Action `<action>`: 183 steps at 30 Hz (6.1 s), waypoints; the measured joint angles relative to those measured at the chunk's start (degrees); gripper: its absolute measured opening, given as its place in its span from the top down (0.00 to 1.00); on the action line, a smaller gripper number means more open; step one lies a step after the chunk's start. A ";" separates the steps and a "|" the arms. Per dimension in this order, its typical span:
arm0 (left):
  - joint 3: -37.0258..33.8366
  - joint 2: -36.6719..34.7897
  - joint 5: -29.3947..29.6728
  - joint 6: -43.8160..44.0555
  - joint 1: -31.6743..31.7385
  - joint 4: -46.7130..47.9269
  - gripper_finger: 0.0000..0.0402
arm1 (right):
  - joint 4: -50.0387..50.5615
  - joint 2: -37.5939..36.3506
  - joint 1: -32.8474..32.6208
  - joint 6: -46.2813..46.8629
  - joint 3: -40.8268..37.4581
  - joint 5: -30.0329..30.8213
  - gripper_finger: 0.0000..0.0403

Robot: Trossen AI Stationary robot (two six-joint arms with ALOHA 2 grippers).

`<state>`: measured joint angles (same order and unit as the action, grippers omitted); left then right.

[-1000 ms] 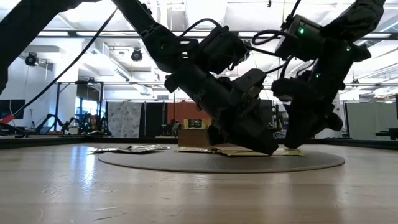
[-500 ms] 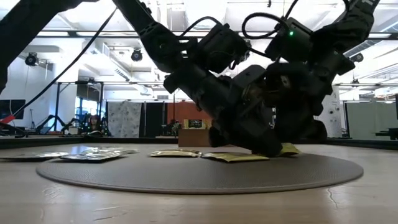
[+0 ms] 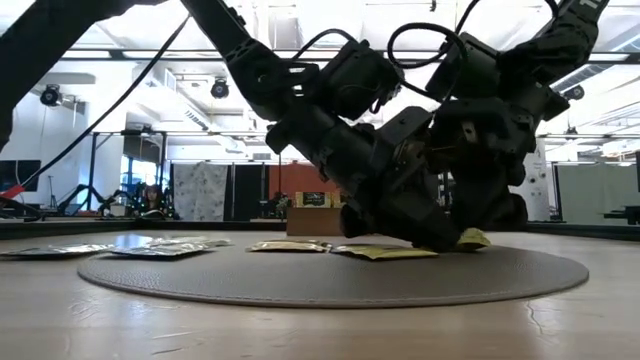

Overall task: Pick & Place Tea
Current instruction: Put the yellow tea bag into the left compartment of the wooden organizer

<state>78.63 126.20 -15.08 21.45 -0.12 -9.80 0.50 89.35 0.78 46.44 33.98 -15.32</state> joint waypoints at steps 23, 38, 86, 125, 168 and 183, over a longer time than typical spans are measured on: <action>-0.29 -17.41 12.73 -4.38 -0.52 19.58 0.77 | 3.35 -11.24 3.18 -2.76 0.10 10.83 0.98; -11.94 -49.77 42.99 -11.54 0.26 6.75 0.77 | -50.14 -27.42 10.75 10.28 -9.44 8.95 0.98; -5.77 -50.47 -1.80 -51.19 1.84 10.86 0.77 | -70.50 -3.95 2.38 36.11 7.90 -17.56 0.98; -5.79 -48.58 1.06 -42.58 0.44 13.96 1.00 | -69.12 -4.01 5.65 32.69 6.59 -18.45 0.98; -5.79 -51.61 13.65 -40.74 1.40 22.43 1.00 | -69.84 -4.25 13.08 26.96 6.40 -20.81 0.98; -5.79 -51.50 13.79 -40.44 1.45 22.59 1.00 | -67.71 -4.23 12.87 34.90 6.59 -22.26 0.83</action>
<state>72.84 74.70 -1.29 -18.98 1.32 12.79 -67.20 85.12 13.65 81.33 40.58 -37.58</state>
